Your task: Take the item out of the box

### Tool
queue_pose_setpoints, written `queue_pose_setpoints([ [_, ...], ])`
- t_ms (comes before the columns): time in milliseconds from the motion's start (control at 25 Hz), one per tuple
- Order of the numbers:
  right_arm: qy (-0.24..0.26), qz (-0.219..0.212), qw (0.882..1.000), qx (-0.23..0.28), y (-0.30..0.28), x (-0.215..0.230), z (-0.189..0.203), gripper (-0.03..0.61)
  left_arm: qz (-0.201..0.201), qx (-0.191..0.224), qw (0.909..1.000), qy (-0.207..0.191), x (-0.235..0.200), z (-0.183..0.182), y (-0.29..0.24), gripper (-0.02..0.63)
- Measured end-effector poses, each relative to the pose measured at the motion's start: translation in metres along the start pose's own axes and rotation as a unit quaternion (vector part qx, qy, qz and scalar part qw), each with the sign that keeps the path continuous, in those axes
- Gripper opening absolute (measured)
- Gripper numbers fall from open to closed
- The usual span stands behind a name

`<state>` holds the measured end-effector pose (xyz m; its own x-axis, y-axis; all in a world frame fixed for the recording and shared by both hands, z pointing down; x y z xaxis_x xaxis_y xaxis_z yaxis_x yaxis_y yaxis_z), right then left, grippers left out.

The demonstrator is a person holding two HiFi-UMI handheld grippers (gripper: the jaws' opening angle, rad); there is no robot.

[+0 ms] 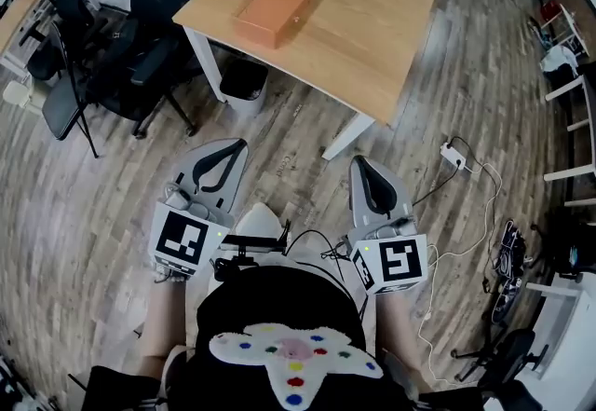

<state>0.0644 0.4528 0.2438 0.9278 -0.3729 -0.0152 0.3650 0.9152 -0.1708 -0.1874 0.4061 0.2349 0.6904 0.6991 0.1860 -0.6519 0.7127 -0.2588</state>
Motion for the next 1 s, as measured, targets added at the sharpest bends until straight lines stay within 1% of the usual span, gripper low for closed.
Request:
queue_pose_setpoints([
  [160, -0.018, 0.003, 1.0, -0.003, -0.004, 0.006, 0.001, 0.009, 0.001, 0.012, 0.9999, 0.012, -0.003, -0.003, -0.007, 0.0],
  [480, -0.014, 0.009, 1.0, 0.002, -0.025, 0.018, 0.0, 0.009, 0.021, 0.024, 0.9994, 0.014, -0.013, -0.008, -0.035, 0.0],
  [720, -0.002, 0.014, 1.0, 0.001, -0.055, 0.036, -0.003, 0.009, 0.028, 0.02, 0.9994, 0.004, -0.035, -0.007, -0.069, 0.0],
  [1000, -0.008, 0.017, 1.0, 0.007, -0.1, 0.061, -0.01, 0.009, 0.035, 0.022, 0.9991, 0.003, -0.075, -0.01, -0.114, 0.0],
])
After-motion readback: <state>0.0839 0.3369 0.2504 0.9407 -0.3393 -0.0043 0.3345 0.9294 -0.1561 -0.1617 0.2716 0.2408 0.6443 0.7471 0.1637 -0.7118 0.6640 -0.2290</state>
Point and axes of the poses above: the fingertips, and each gripper's own axes: y backward along the fingers, x to its right, z out of its underside, the point moved 9 cm from there along y, backward along the fingers, and after that the axes turned 1 degree about -y, right-handed, at the moved point
